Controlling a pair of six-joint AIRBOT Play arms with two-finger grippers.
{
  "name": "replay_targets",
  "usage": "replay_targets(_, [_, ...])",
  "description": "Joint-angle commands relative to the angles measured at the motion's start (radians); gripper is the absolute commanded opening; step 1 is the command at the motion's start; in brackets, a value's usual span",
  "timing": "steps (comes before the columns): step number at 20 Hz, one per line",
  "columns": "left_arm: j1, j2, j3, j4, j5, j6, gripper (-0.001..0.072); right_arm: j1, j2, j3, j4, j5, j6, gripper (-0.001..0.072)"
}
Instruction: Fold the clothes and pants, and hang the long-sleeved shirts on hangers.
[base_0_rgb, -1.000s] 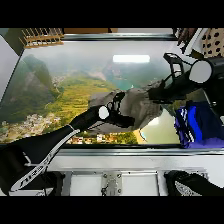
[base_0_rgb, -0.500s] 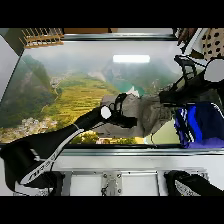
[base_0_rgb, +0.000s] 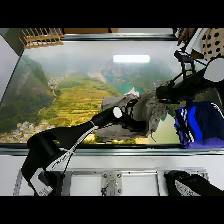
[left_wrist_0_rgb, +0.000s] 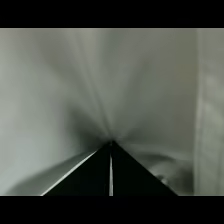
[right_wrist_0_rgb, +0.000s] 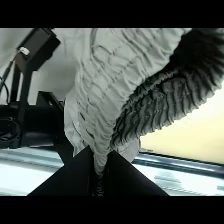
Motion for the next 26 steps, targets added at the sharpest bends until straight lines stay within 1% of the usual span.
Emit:
replay_targets(1, [0.019,0.005,0.011,-0.004,-0.023,0.002,0.0003,0.000,-0.004,0.000,0.010,-0.011,0.002,0.0027])
replay_targets(4, [0.094,0.075,0.011,0.021,-0.064,0.003,0.0003,0.002,-0.011,0.000,0.011,-0.012,0.001,0.0026])
replay_targets(6, [0.147,0.127,0.011,0.119,-0.104,0.002,0.0003,0.012,-0.018,0.000,0.014,-0.013,-0.010,0.0026])
replay_targets(8, [0.205,0.173,0.011,0.234,-0.154,-0.010,0.0003,0.040,-0.030,0.000,0.039,-0.023,-0.041,0.0027])
replay_targets(11, [0.304,0.231,0.011,0.377,-0.222,-0.044,0.0003,0.098,-0.055,0.000,0.079,-0.083,-0.071,0.0027])
replay_targets(13, [0.376,0.254,0.011,0.438,-0.262,-0.062,0.0003,0.135,-0.078,0.000,0.107,-0.121,-0.082,0.0026])
replay_targets(15, [0.442,0.264,0.010,0.470,-0.292,-0.078,0.0003,0.183,-0.114,0.000,0.144,-0.172,-0.084,0.0026])
replay_targets(18, [0.532,0.265,-0.011,0.468,-0.315,-0.078,0.0003,0.264,-0.191,0.000,0.194,-0.260,-0.127,0.0026])
replay_targets(21, [0.606,0.265,-0.115,0.468,-0.301,-0.093,0.0003,0.352,-0.288,0.000,0.211,-0.350,-0.140,0.0027])
replay_targets(23, [0.654,0.265,-0.188,0.467,-0.289,-0.093,0.0003,0.414,-0.360,0.000,0.247,-0.435,-0.227,0.0027])
replay_targets(25, [0.699,0.266,-0.224,0.467,-0.293,-0.093,0.0002,0.478,-0.438,0.000,0.278,-0.554,-0.256,0.0029])
replay_targets(26, [0.721,0.272,-0.233,0.467,-0.294,-0.092,0.0003,0.511,-0.477,0.000,0.301,-0.621,-0.259,0.0096])
